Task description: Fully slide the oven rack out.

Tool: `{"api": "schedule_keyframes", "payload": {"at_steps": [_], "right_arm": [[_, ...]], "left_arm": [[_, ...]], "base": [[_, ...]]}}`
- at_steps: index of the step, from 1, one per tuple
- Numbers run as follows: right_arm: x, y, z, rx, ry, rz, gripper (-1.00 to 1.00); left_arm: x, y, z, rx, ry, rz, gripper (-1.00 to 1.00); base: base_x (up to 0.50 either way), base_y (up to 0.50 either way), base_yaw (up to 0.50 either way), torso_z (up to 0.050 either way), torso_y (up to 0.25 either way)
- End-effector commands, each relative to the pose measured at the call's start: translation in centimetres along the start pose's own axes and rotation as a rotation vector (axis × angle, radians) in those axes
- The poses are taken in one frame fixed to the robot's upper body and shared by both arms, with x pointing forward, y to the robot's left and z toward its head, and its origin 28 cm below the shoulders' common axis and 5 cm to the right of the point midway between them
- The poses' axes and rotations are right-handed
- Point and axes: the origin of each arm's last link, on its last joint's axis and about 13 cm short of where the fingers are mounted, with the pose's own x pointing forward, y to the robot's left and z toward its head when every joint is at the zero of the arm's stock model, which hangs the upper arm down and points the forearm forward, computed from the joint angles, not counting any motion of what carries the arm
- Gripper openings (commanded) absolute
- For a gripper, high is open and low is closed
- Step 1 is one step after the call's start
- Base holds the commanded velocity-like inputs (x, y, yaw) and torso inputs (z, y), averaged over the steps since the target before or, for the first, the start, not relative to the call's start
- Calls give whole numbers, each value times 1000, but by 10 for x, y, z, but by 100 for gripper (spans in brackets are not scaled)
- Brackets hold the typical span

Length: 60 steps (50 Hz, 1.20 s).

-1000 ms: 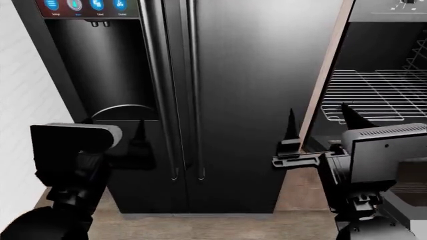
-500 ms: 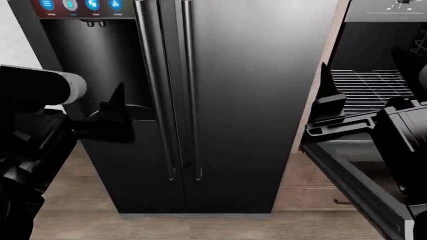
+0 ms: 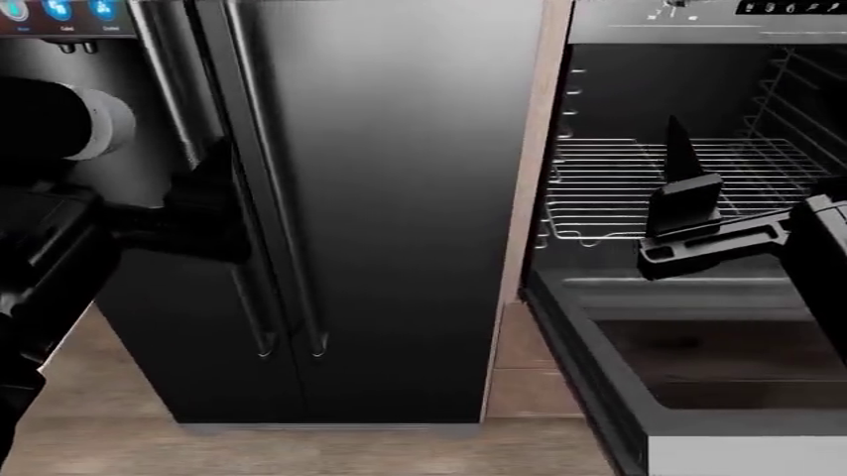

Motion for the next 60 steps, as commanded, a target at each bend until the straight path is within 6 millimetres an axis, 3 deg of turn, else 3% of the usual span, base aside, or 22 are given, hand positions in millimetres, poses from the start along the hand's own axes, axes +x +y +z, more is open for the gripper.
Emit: {"api": "schedule_keyframes", "payload": {"at_steps": [1, 27, 56, 60], "right_arm": [[1, -2, 1, 0, 13, -2, 100], [3, -3, -6, 21, 24, -9, 100], [4, -4, -7, 29, 36, -14, 100], [4, -8, -2, 30, 17, -32, 100]], "left_arm": [[3, 0, 6, -6, -8, -12, 100], [6, -1, -6, -43, 29, -22, 100], [3, 3, -1, -4, 29, 16, 100], [5, 0, -11, -9, 60, 13, 100]], "base": [[0, -500, 0, 0, 0], [0, -500, 0, 0, 0], [0, -500, 0, 0, 0], [-1, -500, 0, 0, 0]]}}
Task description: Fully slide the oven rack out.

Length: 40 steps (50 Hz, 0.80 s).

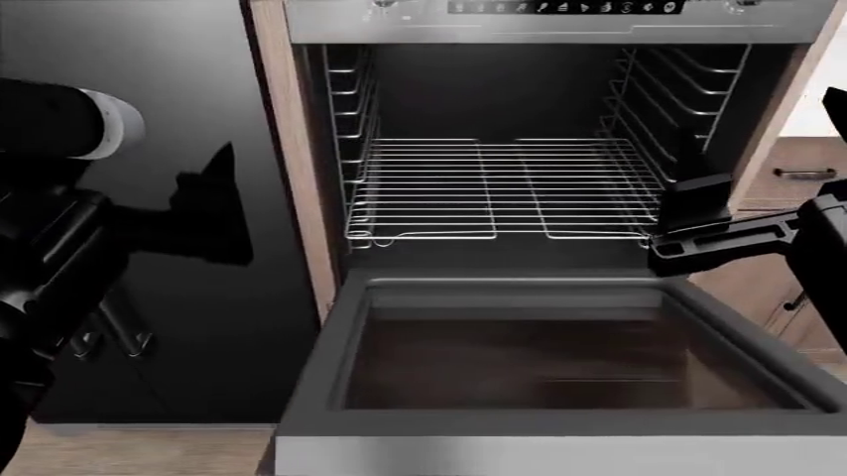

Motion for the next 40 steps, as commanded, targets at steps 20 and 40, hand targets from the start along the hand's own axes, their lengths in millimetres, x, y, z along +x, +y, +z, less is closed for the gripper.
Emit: {"api": "schedule_keyframes", "payload": {"at_steps": [20, 40], "right_arm": [[1, 0, -2, 15, 0, 3, 100], [2, 4, -7, 51, 29, 39, 100]], "left_arm": [[9, -6, -11, -8, 52, -35, 100], [8, -1, -13, -23, 54, 0, 100]], "base": [[-1, -500, 0, 0, 0], [269, -35, 0, 0, 0]]}}
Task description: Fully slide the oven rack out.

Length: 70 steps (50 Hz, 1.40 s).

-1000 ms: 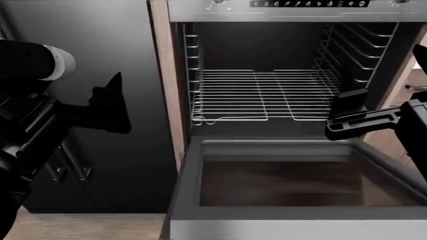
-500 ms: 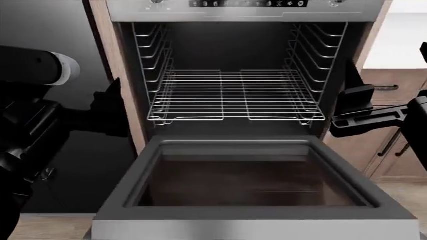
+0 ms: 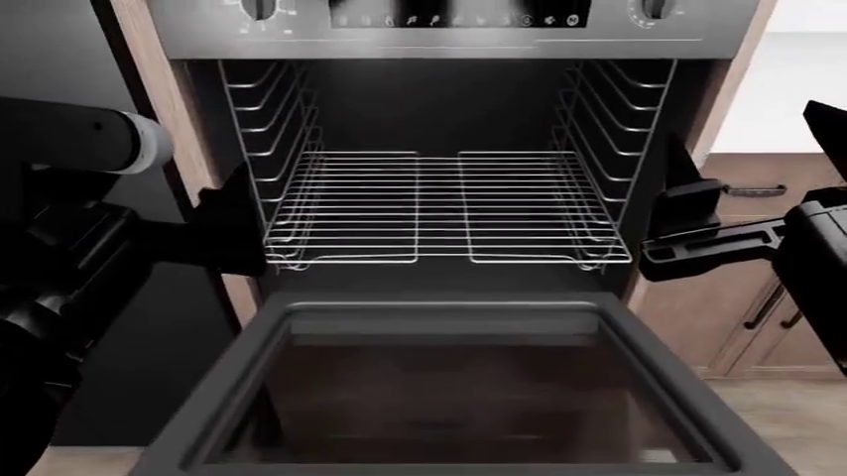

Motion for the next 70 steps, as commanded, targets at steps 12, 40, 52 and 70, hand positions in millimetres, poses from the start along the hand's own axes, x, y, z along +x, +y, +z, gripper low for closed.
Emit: {"api": "schedule_keyframes", "payload": {"at_steps": [12, 40, 52, 70], "right_arm": [[1, 1, -2, 19, 21, 18, 100], [3, 1, -4, 27, 43, 18, 100], [2, 1, -7, 25, 67, 15, 100], [4, -3, -2, 50, 109, 14, 100]], "left_arm": [[1, 1, 0, -5, 14, 15, 100], [3, -1, -6, 28, 69, 3, 100], [3, -1, -7, 40, 77, 5, 100], [4, -1, -2, 49, 85, 7, 100]], "base": [[335, -1, 0, 0, 0], [280, 0, 0, 0, 1], [93, 0, 0, 0, -41], [0, 0, 0, 0, -250]]}}
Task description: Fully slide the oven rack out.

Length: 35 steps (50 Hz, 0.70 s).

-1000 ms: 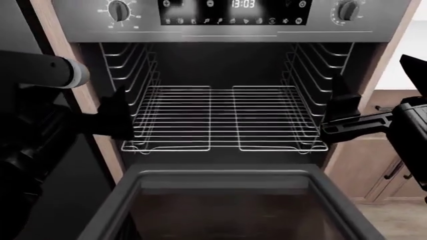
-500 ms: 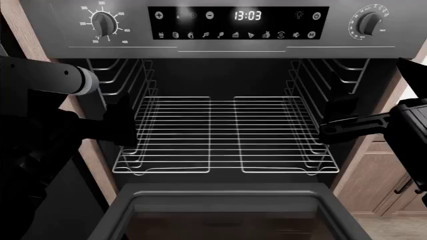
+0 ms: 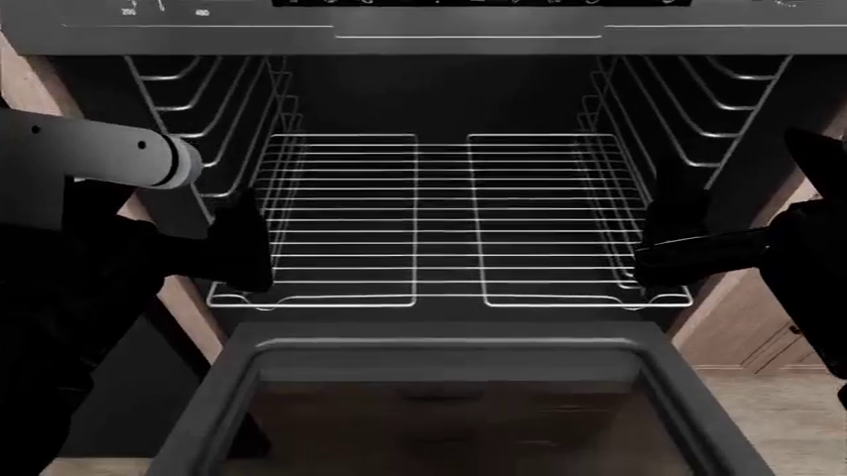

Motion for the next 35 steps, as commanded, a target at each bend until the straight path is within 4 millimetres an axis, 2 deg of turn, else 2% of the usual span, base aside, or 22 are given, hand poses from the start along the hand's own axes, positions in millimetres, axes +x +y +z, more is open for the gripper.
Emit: {"api": "schedule_keyframes", "payload": {"at_steps": [1, 16, 35], "right_arm": [[1, -2, 3, 20, 26, -1, 100], [14, -4, 14, 76, 86, 20, 100], [16, -2, 10, 76, 106, 35, 100]], "left_arm": [[0, -1, 5, 10, 3, 1, 100], [3, -4, 14, 16, 6, -17, 100], [6, -4, 10, 2, 20, -21, 100]], "base": [[0, 0, 0, 0, -250], [0, 0, 0, 0, -250], [0, 0, 0, 0, -241]]}}
